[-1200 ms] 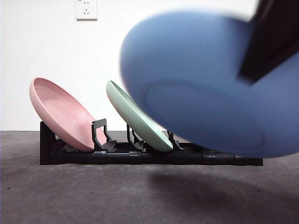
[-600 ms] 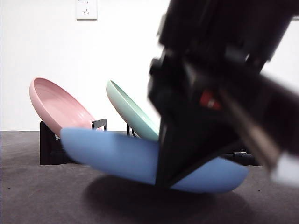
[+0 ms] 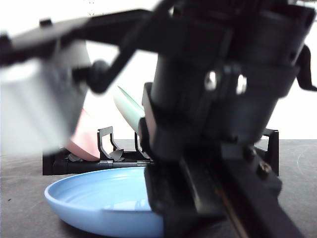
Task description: Place the plate
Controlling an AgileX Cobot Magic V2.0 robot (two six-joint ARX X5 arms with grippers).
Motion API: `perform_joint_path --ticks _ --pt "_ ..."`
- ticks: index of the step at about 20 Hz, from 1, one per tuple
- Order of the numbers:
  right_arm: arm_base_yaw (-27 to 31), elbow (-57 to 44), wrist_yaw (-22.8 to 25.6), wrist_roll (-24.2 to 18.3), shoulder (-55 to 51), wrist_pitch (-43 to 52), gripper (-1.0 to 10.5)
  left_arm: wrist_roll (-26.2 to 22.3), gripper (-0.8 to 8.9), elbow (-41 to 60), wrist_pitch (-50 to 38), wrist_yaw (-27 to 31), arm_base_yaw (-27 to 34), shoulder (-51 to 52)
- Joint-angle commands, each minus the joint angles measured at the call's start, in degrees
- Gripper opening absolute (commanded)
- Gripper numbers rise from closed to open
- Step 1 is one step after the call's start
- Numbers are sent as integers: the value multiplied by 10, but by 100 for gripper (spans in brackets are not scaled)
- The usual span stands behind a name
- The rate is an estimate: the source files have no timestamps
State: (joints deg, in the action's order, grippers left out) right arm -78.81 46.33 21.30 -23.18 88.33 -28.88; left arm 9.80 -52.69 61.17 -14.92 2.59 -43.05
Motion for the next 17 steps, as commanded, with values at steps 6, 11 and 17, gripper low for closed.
perform_joint_path --ticks 6,11,17 --pt "-9 31 0 88 4 -51 280 -8 281 -13 -3 -2 0 -2" --pt "9 50 -55 134 -124 -38 277 -3 281 -13 -5 -2 -1 -2" --pt "136 50 -102 262 -280 -92 215 21 281 -13 -41 -2 -24 -10"
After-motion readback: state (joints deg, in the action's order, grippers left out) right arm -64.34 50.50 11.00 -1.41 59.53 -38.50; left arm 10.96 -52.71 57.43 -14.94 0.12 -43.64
